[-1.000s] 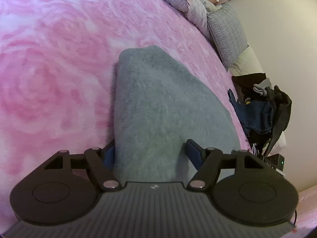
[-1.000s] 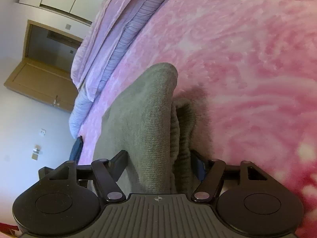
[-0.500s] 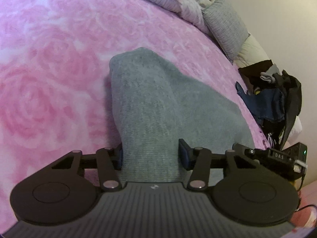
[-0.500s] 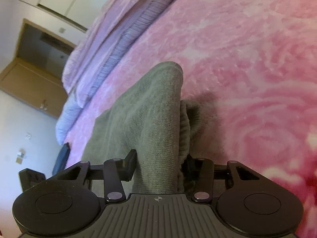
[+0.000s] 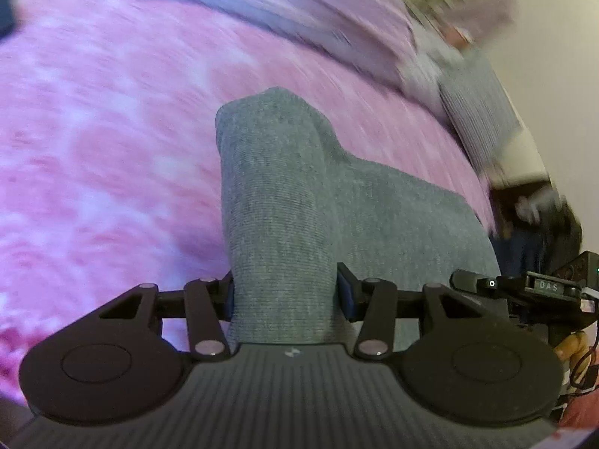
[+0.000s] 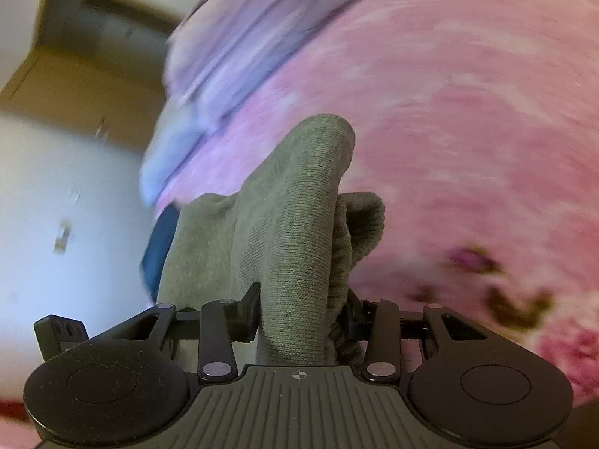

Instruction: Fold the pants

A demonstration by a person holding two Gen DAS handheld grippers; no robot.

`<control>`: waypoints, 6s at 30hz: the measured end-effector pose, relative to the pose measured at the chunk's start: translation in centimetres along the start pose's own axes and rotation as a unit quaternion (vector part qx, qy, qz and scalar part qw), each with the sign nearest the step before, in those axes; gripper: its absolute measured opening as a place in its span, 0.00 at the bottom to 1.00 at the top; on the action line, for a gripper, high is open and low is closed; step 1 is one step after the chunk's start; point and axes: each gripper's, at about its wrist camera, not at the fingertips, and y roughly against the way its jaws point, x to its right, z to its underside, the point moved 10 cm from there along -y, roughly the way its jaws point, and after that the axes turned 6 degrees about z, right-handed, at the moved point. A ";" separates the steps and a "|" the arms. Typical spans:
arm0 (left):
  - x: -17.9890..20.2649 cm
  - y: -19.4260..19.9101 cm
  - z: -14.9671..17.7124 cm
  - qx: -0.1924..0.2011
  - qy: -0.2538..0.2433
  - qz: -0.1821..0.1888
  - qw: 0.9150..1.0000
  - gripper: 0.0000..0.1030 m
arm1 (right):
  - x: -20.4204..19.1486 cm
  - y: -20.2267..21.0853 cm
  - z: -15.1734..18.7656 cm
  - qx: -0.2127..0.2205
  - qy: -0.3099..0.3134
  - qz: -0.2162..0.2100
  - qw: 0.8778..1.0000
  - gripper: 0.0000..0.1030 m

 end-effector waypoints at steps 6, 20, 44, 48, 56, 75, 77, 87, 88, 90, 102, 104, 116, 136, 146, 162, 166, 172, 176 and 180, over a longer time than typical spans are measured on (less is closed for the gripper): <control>-6.0 9.9 -3.2 0.088 0.067 -0.049 0.993 0.42 | -11.8 -5.6 -0.2 -0.063 0.100 -0.046 0.992 0.37; -32.1 22.9 -14.8 0.200 0.191 -0.120 0.953 0.42 | -37.1 -32.0 1.1 -0.159 0.237 -0.084 0.955 0.37; -63.3 21.4 -29.6 0.291 0.254 -0.159 0.908 0.42 | -54.9 -70.3 -4.8 -0.209 0.353 -0.131 0.903 0.37; -65.1 20.5 -29.8 0.289 0.252 -0.160 0.910 0.42 | -54.5 -73.1 -4.9 -0.210 0.348 -0.130 0.904 0.37; -66.8 20.7 -28.1 0.277 0.245 -0.168 0.914 0.48 | -50.7 -75.7 -7.0 -0.163 0.308 -0.038 0.937 0.54; -67.1 16.8 -35.0 0.218 0.044 -0.340 0.914 0.41 | -55.7 -82.1 -6.4 0.077 0.578 0.067 0.809 0.27; -66.9 17.4 -34.8 0.221 0.061 -0.332 0.915 0.40 | -55.5 -81.8 -6.6 0.069 0.584 0.069 0.806 0.28; -58.1 20.3 -30.2 0.230 0.119 -0.250 0.933 0.36 | -53.9 -69.1 -4.1 0.056 0.517 0.023 0.854 0.28; -57.2 19.9 -29.3 0.223 0.117 -0.245 0.936 0.32 | -53.2 -68.0 -3.1 0.048 0.520 0.020 0.853 0.28; -55.9 18.7 -27.3 0.200 0.107 -0.253 0.940 0.23 | -51.7 -66.7 -1.5 0.035 0.530 0.028 0.847 0.28; -56.4 17.5 -24.8 0.160 0.138 -0.295 0.932 0.17 | -47.1 -69.4 1.5 -0.036 0.550 0.122 0.826 0.28; -55.4 18.5 -24.6 0.159 0.150 -0.303 0.928 0.26 | -47.6 -67.9 1.3 -0.039 0.543 0.125 0.830 0.28; -41.9 26.8 -24.3 0.194 0.141 -0.314 0.919 0.52 | -52.0 -52.1 1.5 -0.024 0.473 0.047 0.879 0.55; -18.8 33.4 -12.5 0.237 0.128 -0.357 0.895 0.78 | -45.8 -25.9 6.6 -0.020 0.516 0.007 0.857 0.60; -11.8 33.3 -7.6 0.256 0.138 -0.363 0.885 0.79 | -42.1 -19.4 8.0 -0.018 0.539 -0.005 0.842 0.60; -8.2 32.9 -3.6 0.260 0.162 -0.374 0.876 0.80 | -40.5 -15.6 10.4 -0.039 0.556 -0.048 0.829 0.61; -8.0 32.6 -3.1 0.260 0.168 -0.375 0.874 0.80 | -40.5 -15.4 10.6 -0.042 0.563 -0.053 0.824 0.61; -8.1 32.6 -3.1 0.261 0.173 -0.379 0.871 0.80 | -40.3 -15.7 10.7 -0.049 0.571 -0.057 0.818 0.61; -8.2 32.4 -3.4 0.259 0.172 -0.379 0.872 0.80 | -40.3 -15.9 10.6 -0.052 0.573 -0.059 0.816 0.61; -8.4 32.2 -3.7 0.254 0.171 -0.380 0.873 0.80 | -40.3 -16.0 10.5 -0.053 0.572 -0.059 0.816 0.61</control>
